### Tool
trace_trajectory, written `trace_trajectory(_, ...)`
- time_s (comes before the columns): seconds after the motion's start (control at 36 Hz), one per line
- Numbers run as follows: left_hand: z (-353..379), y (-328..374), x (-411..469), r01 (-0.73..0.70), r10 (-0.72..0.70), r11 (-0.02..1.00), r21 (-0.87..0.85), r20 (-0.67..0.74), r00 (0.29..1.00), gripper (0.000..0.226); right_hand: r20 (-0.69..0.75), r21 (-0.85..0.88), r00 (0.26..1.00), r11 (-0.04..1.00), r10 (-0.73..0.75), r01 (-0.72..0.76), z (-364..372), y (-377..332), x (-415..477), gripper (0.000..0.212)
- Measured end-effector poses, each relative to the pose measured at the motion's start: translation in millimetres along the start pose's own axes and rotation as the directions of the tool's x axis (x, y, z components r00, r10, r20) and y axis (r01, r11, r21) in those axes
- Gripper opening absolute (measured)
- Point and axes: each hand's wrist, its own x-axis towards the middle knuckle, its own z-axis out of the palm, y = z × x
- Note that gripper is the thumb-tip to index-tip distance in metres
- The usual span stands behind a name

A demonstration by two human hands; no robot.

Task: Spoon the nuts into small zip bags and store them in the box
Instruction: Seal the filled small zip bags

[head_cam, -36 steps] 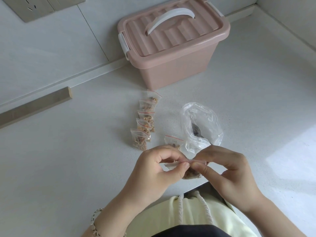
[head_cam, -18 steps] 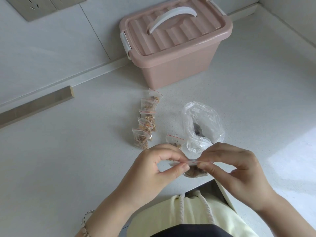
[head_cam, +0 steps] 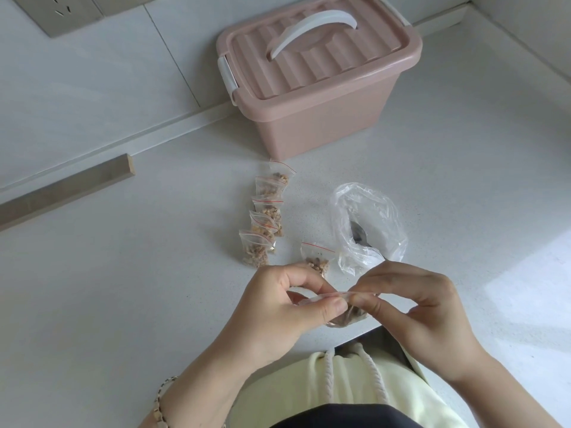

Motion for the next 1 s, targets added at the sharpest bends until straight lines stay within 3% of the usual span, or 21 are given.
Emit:
trace_trajectory(0.31,-6,2,-8,0.093,-0.065,0.958,0.27,-0.11,0.992,0.014,0.015,-0.051,0.999,0.998,0.034,-0.033,5,-1,-1,0.013)
trace_trajectory(0.53,-7,-6,-13,0.155,-0.103,0.934,0.322,-0.172,0.98,0.017,0.026,-0.06,0.998,0.996,0.062,-0.06,9,0,-1,0.011)
trace_trajectory(0.64,-7,-1,-14,0.13,-0.037,0.921,0.366,-0.25,0.968,0.017,0.004,-0.007,0.987,0.987,0.159,-0.159,13,-2,1,0.009)
trace_trajectory(0.72,-8,7,-9,0.079,-0.012,0.97,0.231,-0.278,0.96,0.02,-0.023,0.2,0.934,0.917,0.357,-0.345,17,-7,5,0.004)
trace_trajectory(0.81,-11,10,-4,0.029,-0.024,0.999,0.014,-0.273,0.962,0.006,-0.009,0.443,0.863,0.776,0.505,-0.449,19,-11,9,0.003)
trace_trajectory(0.92,-10,6,-4,0.058,-0.121,0.967,-0.248,-0.247,0.961,0.019,-0.002,0.539,0.836,0.705,0.549,-0.462,19,-15,11,0.007)
trace_trajectory(1.0,-8,7,-5,0.068,-0.163,0.935,-0.348,-0.252,0.954,0.024,-0.007,0.562,0.83,0.688,0.558,-0.458,20,-15,12,0.007)
